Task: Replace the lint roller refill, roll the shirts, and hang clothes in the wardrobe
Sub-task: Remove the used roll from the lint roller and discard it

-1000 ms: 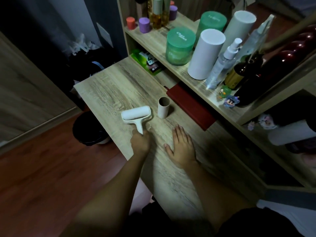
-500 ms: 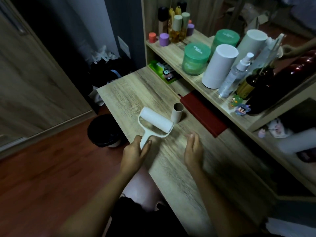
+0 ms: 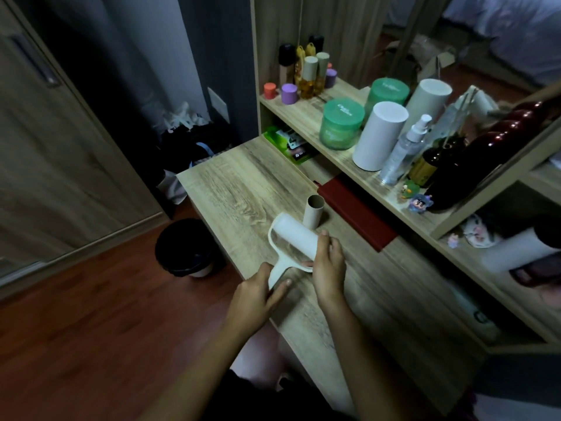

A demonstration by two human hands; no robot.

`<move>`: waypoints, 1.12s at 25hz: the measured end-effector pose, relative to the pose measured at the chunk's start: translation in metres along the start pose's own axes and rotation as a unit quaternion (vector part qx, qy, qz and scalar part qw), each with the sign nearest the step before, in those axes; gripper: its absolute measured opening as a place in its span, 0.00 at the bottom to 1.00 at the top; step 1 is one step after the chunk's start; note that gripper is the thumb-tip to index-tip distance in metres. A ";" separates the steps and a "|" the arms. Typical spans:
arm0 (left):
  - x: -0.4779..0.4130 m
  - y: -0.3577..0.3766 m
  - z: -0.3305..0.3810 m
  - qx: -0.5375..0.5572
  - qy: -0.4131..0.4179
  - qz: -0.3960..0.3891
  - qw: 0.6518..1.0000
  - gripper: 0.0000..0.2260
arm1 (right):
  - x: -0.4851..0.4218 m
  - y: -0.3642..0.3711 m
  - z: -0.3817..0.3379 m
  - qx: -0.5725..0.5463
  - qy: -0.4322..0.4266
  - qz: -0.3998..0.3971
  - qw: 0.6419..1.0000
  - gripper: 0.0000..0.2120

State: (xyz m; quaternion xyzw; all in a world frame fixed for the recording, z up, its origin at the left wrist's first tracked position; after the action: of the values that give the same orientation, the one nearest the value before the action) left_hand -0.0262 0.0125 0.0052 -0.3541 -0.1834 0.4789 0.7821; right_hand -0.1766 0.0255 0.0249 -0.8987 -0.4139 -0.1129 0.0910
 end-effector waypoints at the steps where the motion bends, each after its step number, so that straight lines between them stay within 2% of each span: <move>1: -0.002 -0.001 0.005 0.045 -0.013 -0.015 0.999 0.24 | -0.001 -0.004 -0.001 -0.004 -0.008 0.019 1.000 0.12; 3: -0.013 -0.009 0.012 0.185 -0.089 0.014 0.979 0.20 | -0.004 -0.013 -0.006 -0.001 -0.021 0.037 0.999 0.09; 5: -0.026 -0.024 0.013 0.270 -0.137 0.053 0.952 0.11 | -0.002 -0.023 -0.012 0.022 -0.038 0.027 0.999 0.07; 6: -0.030 -0.032 0.016 0.303 -0.137 0.034 0.942 0.08 | 0.000 -0.027 -0.016 0.028 -0.049 0.017 0.998 0.06; 8: -0.030 -0.039 0.026 0.360 -0.093 -0.049 0.927 0.13 | 0.006 -0.033 -0.021 0.031 -0.065 0.005 0.997 0.05; 10: -0.024 -0.044 0.036 0.369 -0.051 -0.071 0.926 0.18 | 0.012 -0.037 -0.026 0.032 -0.080 -0.001 0.996 0.08; 13: -0.021 -0.048 0.043 0.378 -0.060 -0.031 0.923 0.22 | 0.019 -0.037 -0.031 0.045 -0.105 -0.015 0.993 0.10; 17: -0.021 -0.059 0.061 0.280 -0.042 0.049 0.958 0.21 | 0.020 -0.037 -0.036 0.017 -0.089 -0.005 0.996 0.09; 20: -0.018 -0.065 0.080 0.240 -0.030 0.101 0.965 0.18 | 0.021 -0.039 -0.040 -0.004 -0.081 0.009 0.997 0.11; 24: -0.019 -0.069 0.081 0.273 -0.023 0.065 0.960 0.18 | 0.022 -0.042 -0.050 -0.002 -0.105 0.012 0.994 0.10; 28: -0.019 -0.070 0.082 0.417 -0.049 -0.020 0.907 0.17 | 0.023 -0.042 -0.057 0.018 -0.137 -0.007 0.990 0.09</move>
State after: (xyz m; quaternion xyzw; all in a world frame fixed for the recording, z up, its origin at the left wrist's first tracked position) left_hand -0.0436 0.0065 0.1133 0.0324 -0.0124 0.5127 0.8579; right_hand -0.2019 0.0542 0.0890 -0.9010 -0.4308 0.0183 0.0483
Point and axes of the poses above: each hand's wrist, its own x-axis away from the middle knuckle, its own y-axis out of the palm, z = x × y, the point moved 3 cm from there along -x, towards the middle knuckle, and after that the axes turned 2 degrees about -z, right-handed, at the moved point
